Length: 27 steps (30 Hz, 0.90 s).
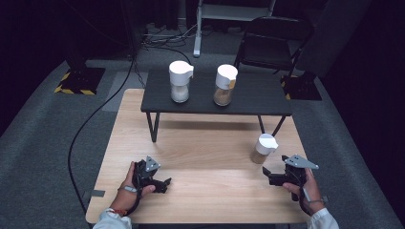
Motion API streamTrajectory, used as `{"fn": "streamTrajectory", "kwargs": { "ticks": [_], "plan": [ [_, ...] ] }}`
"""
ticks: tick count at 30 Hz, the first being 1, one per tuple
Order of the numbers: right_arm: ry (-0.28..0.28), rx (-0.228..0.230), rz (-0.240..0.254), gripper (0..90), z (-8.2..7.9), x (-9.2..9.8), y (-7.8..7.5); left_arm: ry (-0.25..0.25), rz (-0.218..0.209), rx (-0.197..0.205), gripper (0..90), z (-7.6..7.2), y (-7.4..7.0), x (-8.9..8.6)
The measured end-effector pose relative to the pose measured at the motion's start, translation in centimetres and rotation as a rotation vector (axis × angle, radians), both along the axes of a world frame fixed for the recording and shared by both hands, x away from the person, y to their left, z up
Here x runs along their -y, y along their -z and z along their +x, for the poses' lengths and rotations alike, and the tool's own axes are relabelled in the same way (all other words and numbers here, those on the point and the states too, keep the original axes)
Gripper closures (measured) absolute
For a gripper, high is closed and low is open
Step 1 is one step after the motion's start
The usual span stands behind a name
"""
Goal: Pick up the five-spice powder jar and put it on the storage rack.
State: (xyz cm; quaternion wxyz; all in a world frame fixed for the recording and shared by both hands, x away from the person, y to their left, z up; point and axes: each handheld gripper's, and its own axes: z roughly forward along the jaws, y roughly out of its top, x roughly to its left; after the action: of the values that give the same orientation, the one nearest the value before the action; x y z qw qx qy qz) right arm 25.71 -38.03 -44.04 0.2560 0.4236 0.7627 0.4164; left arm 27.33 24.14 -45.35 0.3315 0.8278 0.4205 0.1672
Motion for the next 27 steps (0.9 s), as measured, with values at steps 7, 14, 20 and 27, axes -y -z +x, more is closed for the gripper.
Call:
{"fn": "streamTrajectory", "kwargs": {
  "ticks": [7,14,20,27],
  "plan": [
    [-0.005,0.000,0.000,1.2,0.8,-0.4,0.0,0.001,0.000,0.000,0.1,0.0,0.0,0.0],
    [-0.018,0.004,0.009,1.2,1.6,-0.8,0.0,0.001,0.000,0.000,0.0,0.0,0.0,0.0],
    [-0.022,-0.001,0.023,1.2,2.4,-1.1,0.0,0.001,0.000,0.000,0.0,0.0,0.0,0.0],
    [-0.016,-0.009,0.053,1.2,3.5,-1.4,0.4,0.000,0.000,0.000,0.1,0.0,0.0,0.0]
  ]
}}
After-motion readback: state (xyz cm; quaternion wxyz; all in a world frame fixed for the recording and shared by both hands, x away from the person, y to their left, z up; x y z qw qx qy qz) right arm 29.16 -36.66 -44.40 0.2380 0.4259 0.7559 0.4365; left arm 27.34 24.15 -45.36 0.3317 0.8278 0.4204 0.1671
